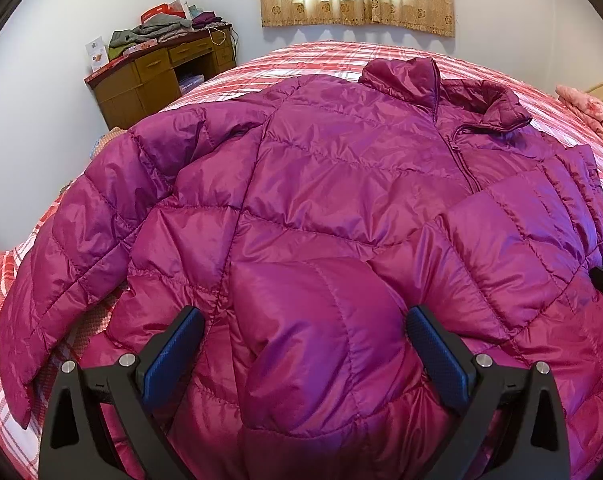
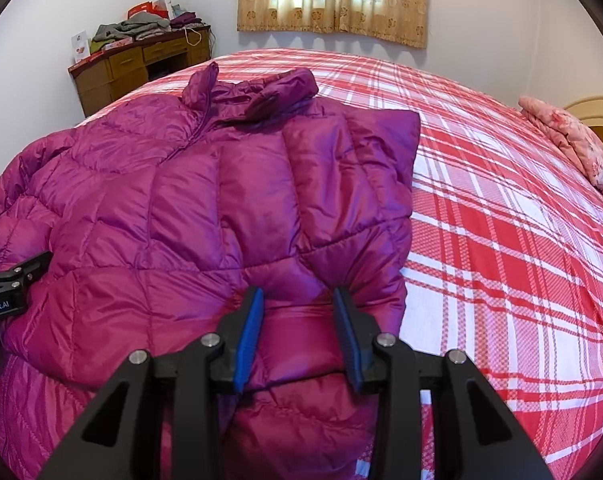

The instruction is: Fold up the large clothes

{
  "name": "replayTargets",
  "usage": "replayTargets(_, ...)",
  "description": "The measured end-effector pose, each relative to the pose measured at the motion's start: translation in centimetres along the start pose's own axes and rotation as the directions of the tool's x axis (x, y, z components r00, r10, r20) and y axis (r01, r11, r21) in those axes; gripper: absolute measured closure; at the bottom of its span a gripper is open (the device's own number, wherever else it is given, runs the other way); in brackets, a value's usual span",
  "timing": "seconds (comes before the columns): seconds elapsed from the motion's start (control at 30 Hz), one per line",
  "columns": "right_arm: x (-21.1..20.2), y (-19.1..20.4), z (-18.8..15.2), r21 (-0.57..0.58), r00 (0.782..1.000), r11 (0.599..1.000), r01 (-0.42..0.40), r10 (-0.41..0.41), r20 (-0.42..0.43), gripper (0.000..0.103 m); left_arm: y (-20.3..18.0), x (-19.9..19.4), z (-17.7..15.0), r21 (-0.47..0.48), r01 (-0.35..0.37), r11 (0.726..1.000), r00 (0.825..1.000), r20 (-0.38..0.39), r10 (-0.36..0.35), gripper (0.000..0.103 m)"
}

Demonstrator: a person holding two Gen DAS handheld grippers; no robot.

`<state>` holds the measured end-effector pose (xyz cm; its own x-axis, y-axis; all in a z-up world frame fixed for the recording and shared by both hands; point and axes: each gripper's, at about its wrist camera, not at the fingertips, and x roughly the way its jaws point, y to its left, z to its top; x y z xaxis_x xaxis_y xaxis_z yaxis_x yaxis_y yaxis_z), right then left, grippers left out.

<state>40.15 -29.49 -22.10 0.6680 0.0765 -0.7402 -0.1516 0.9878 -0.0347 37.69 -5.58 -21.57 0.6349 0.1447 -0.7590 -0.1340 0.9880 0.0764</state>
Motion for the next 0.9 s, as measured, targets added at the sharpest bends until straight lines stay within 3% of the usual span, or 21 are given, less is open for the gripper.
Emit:
replayTargets(0.1,-0.2,0.2,0.3,-0.016,1.000,1.000,0.017,-0.017,-0.013,0.058,0.8,-0.5,0.9,0.024,0.033,0.999,0.999,-0.034,-0.032,0.001)
replayTargets(0.17,-1.6,-0.1,0.3,-0.001,0.999,0.999,0.051,-0.051,-0.009,0.038,3.4,-3.1,1.5,-0.020,0.036,0.999,0.999,0.015,-0.036,0.001)
replayTargets(0.2,-2.7,-0.3,0.1,0.025,0.997,0.997,0.070,-0.071,0.016,0.019,4.9,-4.6,1.7,-0.044,0.053,0.998,0.997,0.054,-0.051,0.001)
replayTargets(0.23,-4.5,-0.6,-0.3,0.061,0.995,0.996,0.071,-0.075,0.070,0.005,6.2,-5.7,1.8,-0.057,0.060,0.997,0.995,0.082,-0.055,0.001)
replayTargets(0.27,-5.6,-0.7,-0.7,0.079,0.993,0.995,0.058,-0.066,0.101,0.004,8.7,-7.4,1.7,-0.073,0.042,0.996,0.992,0.122,-0.032,0.001)
replayTargets(0.37,-8.0,-0.4,-2.1,0.070,0.993,0.997,0.031,-0.039,0.115,0.004,14.9,-8.7,1.2,-0.122,-0.053,0.991,0.988,0.140,0.070,0.001)
replayTargets(0.43,-8.8,0.2,-3.1,0.034,0.991,0.998,0.045,-0.049,0.122,0.004,19.2,-7.9,0.7,-0.172,-0.122,0.977,0.986,0.090,0.139,0.001)
replayTargets(0.5,-9.2,0.7,-4.0,0.011,0.991,0.999,0.050,-0.051,0.123,0.004,24.1,-6.1,-0.4,-0.254,-0.182,0.950,0.982,-0.007,0.186,0.001)
replayTargets(0.6,-9.3,1.2,-4.8,0.005,0.991,0.999,0.042,-0.042,0.126,0.004,28.4,-4.1,-2.4,-0.368,-0.158,0.916,0.987,-0.098,0.131,0.001)
replayTargets(0.67,-9.4,1.5,-5.3,0.010,0.991,0.999,0.037,-0.038,0.125,0.004,29.7,-2.8,-3.4,-0.420,-0.106,0.901,0.990,-0.129,0.056,0.001)
replayTargets(0.73,-9.5,1.8,-5.6,0.015,0.991,0.999,0.043,-0.045,0.126,0.004,28.9,-3.0,-3.5,-0.395,-0.109,0.912,0.992,-0.097,0.077,0.001)
replayTargets(0.77,-9.6,2.0,-5.7,0.013,0.991,0.999,0.047,-0.048,0.128,0.004,28.3,-2.9,-3.2,-0.377,-0.083,0.922,0.995,-0.086,0.054,0.001)
replayTargets(0.8,-9.6,2.1,-5.8,0.012,0.990,0.999,0.051,-0.052,0.129,0.004,27.7,-2.8,-3.0,-0.373,-0.061,0.926,0.996,-0.079,0.034,0.005)
replayTargets(0.87,-9.9,2.0,-6.0,0.013,0.989,0.998,0.057,-0.059,0.135,0.004,26.6,-2.6,-2.8,-0.344,-0.055,0.937,0.997,-0.070,0.033,0.032)
replayTargets(0.9,-10.0,2.0,-6.1,0.017,0.989,0.998,0.059,-0.061,0.138,0.004,25.7,-2.3,-2.5,-0.303,-0.061,0.951,0.996,-0.078,0.039,0.055)
